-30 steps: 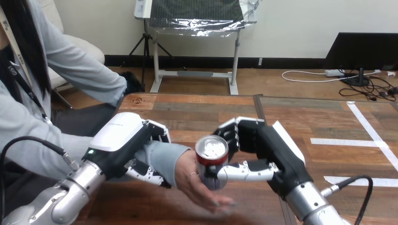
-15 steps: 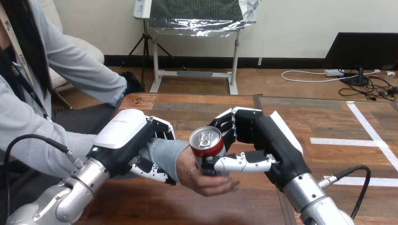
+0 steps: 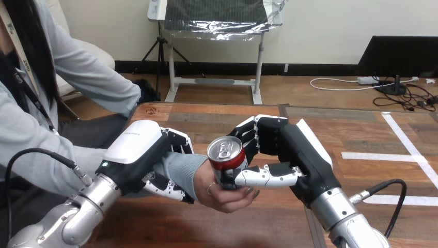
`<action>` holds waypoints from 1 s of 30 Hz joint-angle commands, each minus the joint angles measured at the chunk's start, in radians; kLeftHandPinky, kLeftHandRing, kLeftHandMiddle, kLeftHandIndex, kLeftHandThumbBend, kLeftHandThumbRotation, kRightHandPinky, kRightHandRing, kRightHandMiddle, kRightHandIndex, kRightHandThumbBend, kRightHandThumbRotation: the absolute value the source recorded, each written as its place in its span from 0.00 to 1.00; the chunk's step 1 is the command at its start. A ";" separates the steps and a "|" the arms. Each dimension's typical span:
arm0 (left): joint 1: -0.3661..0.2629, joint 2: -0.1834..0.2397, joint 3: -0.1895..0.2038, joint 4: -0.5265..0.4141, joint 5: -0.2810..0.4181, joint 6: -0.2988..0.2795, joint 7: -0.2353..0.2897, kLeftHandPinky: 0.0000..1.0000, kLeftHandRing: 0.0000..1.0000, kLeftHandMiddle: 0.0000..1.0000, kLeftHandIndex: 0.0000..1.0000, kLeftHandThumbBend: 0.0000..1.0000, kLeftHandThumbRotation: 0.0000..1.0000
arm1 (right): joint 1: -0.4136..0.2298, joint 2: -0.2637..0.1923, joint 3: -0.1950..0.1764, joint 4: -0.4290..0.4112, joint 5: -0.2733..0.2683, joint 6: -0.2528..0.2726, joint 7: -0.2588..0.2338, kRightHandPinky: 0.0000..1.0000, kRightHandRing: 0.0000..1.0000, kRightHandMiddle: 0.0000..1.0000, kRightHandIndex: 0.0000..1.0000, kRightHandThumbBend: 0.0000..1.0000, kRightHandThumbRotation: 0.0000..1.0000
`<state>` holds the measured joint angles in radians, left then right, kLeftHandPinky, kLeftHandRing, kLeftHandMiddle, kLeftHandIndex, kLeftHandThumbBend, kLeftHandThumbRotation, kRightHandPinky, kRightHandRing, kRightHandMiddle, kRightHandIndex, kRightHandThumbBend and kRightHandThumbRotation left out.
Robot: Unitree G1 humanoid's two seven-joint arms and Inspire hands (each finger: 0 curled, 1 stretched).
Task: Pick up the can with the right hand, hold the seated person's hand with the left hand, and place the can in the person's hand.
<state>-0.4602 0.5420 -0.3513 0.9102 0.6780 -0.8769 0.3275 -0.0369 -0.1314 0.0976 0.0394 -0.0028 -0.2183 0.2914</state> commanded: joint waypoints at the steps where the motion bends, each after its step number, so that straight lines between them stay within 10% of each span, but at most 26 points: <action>1: -0.070 -0.045 0.003 -0.035 -0.015 -0.039 0.026 0.27 0.30 0.36 0.39 1.00 0.19 | -0.078 0.011 0.002 -0.052 0.017 0.001 0.000 0.37 0.40 0.45 0.48 0.84 0.00; 30: -0.051 -0.037 0.014 -0.034 -0.042 -0.039 0.002 0.28 0.32 0.37 0.40 0.99 0.20 | -0.073 0.005 0.000 -0.050 0.039 0.002 0.022 0.37 0.41 0.47 0.49 0.85 0.00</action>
<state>-0.4602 0.5416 -0.3498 0.9102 0.6717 -0.8839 0.3318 -0.0369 -0.1265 0.0968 0.0296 0.0221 -0.1967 0.3019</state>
